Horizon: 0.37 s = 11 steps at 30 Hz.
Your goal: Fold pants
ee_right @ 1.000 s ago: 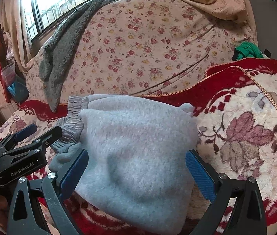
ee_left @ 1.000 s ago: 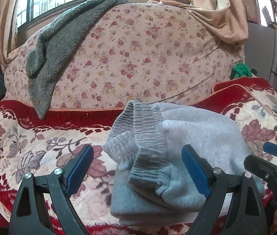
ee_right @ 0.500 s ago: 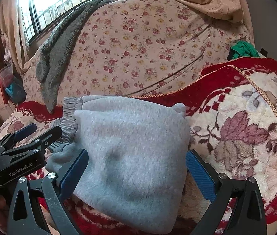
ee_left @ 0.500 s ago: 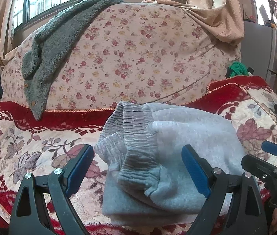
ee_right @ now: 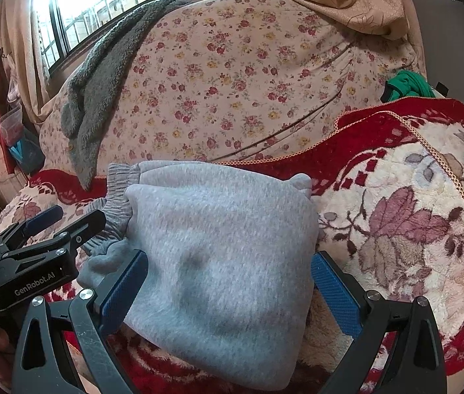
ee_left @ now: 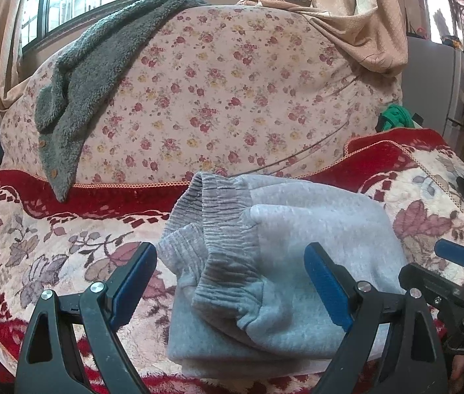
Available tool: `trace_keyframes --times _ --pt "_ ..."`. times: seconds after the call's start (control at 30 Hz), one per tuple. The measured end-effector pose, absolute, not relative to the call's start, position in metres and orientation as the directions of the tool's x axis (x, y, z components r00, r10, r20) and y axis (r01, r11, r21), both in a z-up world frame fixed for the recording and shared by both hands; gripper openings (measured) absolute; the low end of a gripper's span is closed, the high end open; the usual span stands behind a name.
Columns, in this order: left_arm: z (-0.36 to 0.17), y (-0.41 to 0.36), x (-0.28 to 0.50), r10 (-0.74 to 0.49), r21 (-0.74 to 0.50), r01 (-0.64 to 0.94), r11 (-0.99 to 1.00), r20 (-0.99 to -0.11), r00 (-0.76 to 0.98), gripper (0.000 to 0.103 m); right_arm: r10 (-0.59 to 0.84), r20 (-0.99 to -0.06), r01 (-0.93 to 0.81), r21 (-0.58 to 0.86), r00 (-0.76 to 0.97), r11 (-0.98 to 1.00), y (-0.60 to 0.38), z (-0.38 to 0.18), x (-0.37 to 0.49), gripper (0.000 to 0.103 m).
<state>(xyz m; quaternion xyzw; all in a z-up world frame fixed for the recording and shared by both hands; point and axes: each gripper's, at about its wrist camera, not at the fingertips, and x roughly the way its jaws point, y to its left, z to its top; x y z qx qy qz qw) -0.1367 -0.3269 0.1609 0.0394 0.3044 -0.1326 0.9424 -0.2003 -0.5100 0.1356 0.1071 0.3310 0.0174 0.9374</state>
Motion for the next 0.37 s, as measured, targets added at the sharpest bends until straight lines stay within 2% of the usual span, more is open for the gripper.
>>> trace_keyframes --times 0.37 --pt "0.1589 -0.3285 -0.1394 -0.263 -0.024 0.308 0.951 -0.585 0.767 0.091 0.097 -0.621 0.046 0.21 0.778 0.977 -0.5125 0.136 -0.2017 0.102"
